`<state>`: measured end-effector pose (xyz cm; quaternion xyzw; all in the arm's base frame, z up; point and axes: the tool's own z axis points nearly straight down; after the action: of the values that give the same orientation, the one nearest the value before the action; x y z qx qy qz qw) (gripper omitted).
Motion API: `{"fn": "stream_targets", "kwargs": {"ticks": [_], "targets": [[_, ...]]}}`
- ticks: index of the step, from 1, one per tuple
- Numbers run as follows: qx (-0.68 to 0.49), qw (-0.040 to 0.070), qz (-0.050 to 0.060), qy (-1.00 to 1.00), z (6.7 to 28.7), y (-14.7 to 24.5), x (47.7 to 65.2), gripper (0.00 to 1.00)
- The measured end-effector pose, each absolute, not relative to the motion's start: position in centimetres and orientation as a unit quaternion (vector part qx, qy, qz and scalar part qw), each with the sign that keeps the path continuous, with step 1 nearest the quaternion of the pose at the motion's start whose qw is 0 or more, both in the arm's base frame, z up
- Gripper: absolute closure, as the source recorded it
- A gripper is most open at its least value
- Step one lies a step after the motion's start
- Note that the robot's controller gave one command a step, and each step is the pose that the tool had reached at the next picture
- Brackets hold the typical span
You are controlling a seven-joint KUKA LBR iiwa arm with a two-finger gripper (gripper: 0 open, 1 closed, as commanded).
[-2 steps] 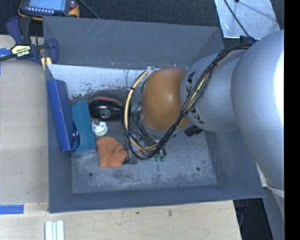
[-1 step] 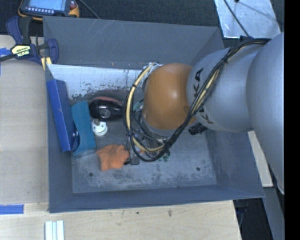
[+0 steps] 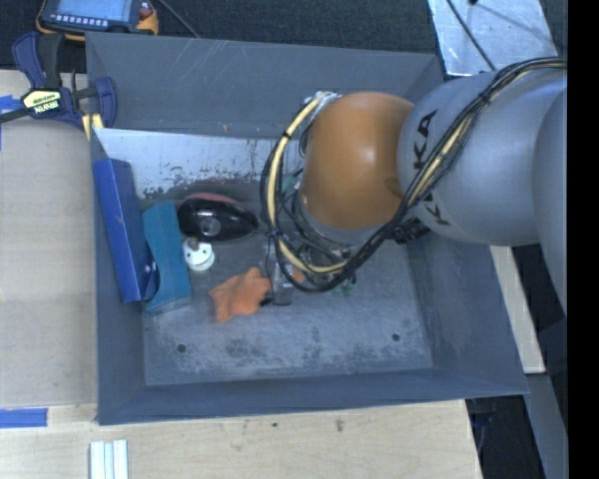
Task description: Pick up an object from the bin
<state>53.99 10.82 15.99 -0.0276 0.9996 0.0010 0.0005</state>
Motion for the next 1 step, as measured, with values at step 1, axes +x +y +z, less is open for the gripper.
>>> {"fn": "stream_targets", "kwargs": {"ticks": [1], "targets": [[-0.029,0.001,0.000,1.000,20.23,10.70,56.36,1.00]]}}
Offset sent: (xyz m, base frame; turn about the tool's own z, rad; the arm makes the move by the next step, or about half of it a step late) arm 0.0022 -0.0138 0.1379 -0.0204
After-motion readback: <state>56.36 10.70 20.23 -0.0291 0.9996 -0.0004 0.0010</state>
